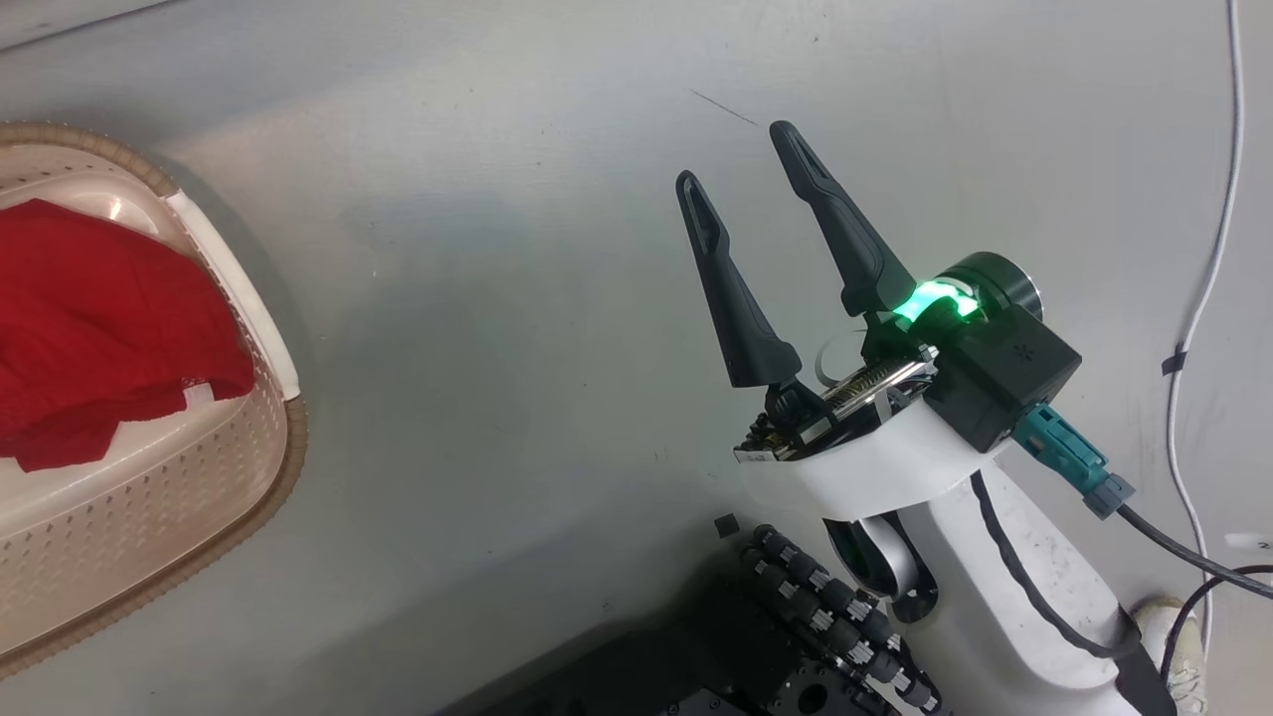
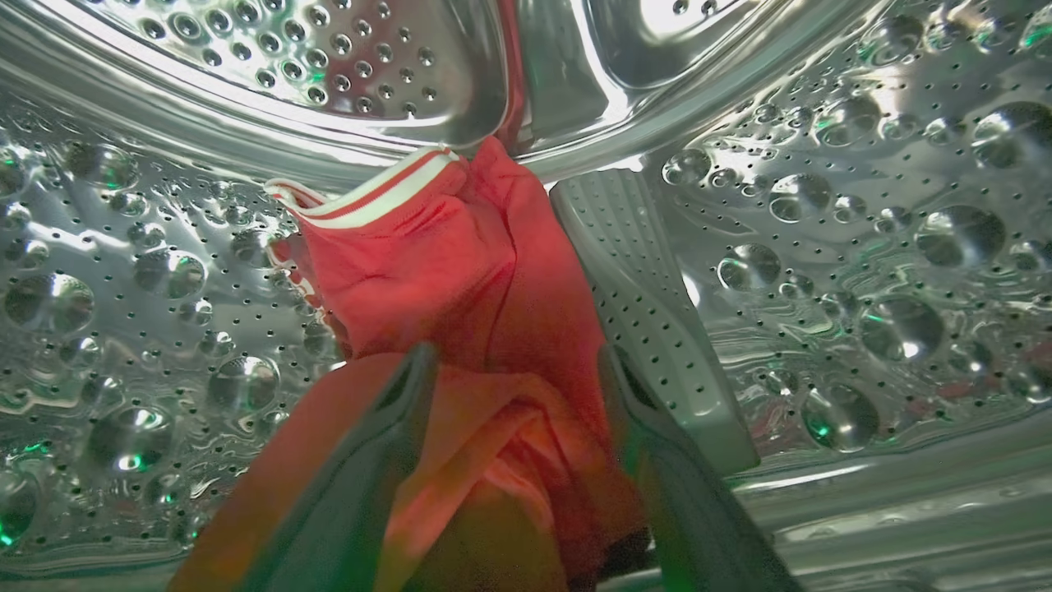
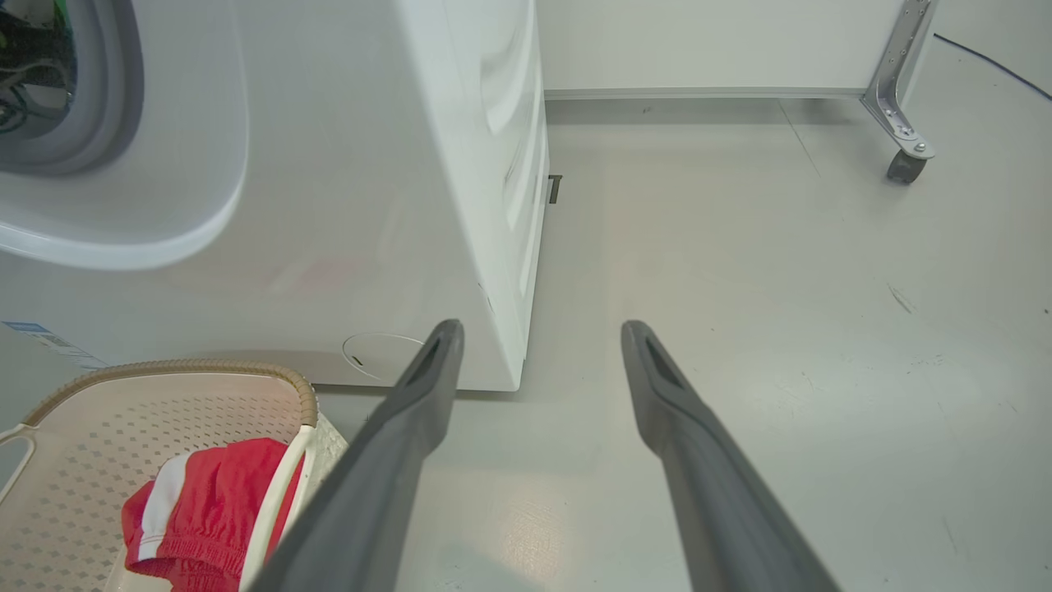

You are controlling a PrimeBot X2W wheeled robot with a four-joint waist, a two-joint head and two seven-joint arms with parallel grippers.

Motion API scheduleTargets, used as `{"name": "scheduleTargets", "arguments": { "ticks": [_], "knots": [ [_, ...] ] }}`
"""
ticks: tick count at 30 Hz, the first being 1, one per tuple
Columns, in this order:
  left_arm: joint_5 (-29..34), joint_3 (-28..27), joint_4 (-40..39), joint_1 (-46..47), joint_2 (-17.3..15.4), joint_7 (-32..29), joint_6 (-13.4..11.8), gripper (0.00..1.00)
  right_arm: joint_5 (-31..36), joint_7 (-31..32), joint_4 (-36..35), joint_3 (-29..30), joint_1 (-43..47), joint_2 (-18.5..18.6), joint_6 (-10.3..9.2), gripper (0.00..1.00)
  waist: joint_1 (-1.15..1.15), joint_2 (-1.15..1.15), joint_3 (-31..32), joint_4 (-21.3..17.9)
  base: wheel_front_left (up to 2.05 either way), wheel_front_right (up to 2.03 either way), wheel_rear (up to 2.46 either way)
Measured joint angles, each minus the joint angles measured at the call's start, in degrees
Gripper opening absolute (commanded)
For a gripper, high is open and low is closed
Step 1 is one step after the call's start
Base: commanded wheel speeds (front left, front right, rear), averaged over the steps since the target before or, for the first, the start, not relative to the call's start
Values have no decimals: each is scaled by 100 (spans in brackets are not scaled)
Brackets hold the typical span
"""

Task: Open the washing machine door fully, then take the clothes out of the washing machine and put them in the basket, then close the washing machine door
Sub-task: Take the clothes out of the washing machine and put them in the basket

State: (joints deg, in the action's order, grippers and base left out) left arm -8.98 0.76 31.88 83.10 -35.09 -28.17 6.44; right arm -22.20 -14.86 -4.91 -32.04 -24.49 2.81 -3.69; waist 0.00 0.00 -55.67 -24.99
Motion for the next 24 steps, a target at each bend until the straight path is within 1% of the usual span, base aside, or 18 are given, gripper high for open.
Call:
{"name": "scheduleTargets", "arguments": {
  "ticks": [4, 5, 6, 9, 11, 13, 17, 23, 24],
  "knots": [
    [0, 77, 103, 137, -25, -140, 42, 100, 0, 0, -1, -29, 0, -1, -1, 100, 0, 0, -25, -19, 0, 0, 0],
    [20, 156, 149, 218, -59, -291, 43, 100, -1, 0, -7, -46, 0, -1, -8, 100, 0, 0, -43, -19, 0, 0, 0],
    [58, 201, 186, 252, -79, -319, 44, 100, -5, 0, -4, -64, 1, -1, -8, 100, 0, 0, -51, -20, 0, 0, 0],
    [213, 456, 282, 288, -204, -482, 74, 100, -7, 0, -4, -104, 1, -3, -10, 100, 0, 0, -59, -25, 0, 0, 0],
    [368, 662, 336, 304, -281, -650, 89, 100, -8, 0, -5, -112, 1, -3, -52, 100, 0, 0, -64, -27, 0, 0, 0],
    [445, 767, 363, 314, -322, -712, 92, 100, -9, 0, -5, -113, 1, -3, -52, 100, 0, 0, -66, -28, 0, 0, 0],
    [604, 1032, 439, 468, -525, -902, 92, 100, -53, 0, -21, -115, 3, -3, -53, 100, -1, 0, -81, -26, 0, 0, 0],
    [528, 1090, 558, 645, -524, -1114, 94, 100, -56, 0, -44, -123, 14, -3, -56, 100, 0, 0, -107, -28, 0, 0, 0],
    [483, 1103, 583, 665, -523, -1128, 94, 79, -56, 0, -45, -123, 15, -3, -56, 100, 0, 0, -110, -29, 0, 0, 0]
  ]
}}
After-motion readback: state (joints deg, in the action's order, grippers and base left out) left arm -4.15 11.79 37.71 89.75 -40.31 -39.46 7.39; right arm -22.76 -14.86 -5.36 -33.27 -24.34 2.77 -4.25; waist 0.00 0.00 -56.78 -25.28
